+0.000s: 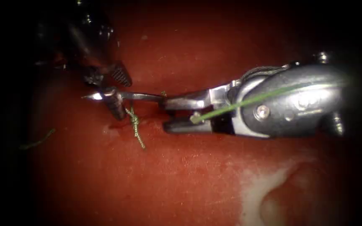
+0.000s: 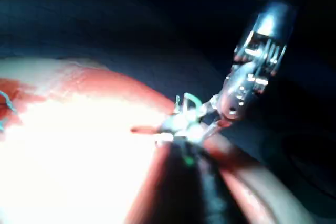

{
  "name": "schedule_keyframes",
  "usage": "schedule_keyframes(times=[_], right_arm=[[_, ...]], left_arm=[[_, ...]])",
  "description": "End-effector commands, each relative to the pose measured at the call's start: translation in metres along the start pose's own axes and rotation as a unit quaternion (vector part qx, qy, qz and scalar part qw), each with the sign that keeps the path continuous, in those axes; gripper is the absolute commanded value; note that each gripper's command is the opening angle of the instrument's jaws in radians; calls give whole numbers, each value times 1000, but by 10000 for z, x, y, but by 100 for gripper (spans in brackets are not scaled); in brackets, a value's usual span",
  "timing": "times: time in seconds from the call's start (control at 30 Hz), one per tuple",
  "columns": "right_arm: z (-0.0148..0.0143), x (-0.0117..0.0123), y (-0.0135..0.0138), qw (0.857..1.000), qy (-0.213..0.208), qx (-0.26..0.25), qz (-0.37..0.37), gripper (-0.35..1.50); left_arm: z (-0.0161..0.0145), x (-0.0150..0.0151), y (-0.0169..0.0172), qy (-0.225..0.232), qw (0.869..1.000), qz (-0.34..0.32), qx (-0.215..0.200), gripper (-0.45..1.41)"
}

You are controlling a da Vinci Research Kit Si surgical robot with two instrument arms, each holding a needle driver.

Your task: Wound Closure

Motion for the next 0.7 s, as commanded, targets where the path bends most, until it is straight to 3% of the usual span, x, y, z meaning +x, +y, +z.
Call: schedule_keyframes(times=[0.03, 0.13, 0.2, 0.23, 0.3, 0.57, 0.6, 0.63, 0.67, 0.7], right_arm=[[9, 2, 1, 1000, 3, 0, -1, -35], [9, 4, 1, 1000, 3, 0, -4, -35], [9, 3, 1, 1000, 3, 1, -4, -35], [9, 3, 1, 1000, 3, 1, -4, -35], [10, 4, 0, 1000, 3, 1, -4, -35], [10, 5, 1, 1000, -2, 7, 9, -35], [10, 6, 5, 998, -5, -3, 67, 31], [10, 7, 6, 997, -9, -11, 71, 69], [9, 8, 9, 996, -15, -34, 84, 99], [9, 9, 11, 992, -20, -60, 106, 118]], left_arm=[[4, 6, -4, 2, 1000, -2, 0, 58], [13, 7, -11, 1, 1000, 1, 0, 55], [11, 3, -12, 2, 1000, 3, -15, 27], [11, 3, -12, 2, 1000, 3, -15, 27], [4, -1, -11, 5, 999, 6, -38, -35], [-9, -2, -6, 8, 998, 13, -67, -35], [-7, -2, -5, 9, 998, 13, -67, -35], [-5, -2, -5, 15, 998, 18, -65, -35], [-4, -2, -4, 20, 998, 17, -64, -35], [-2, -2, -4, 25, 998, 16, -63, -35]])
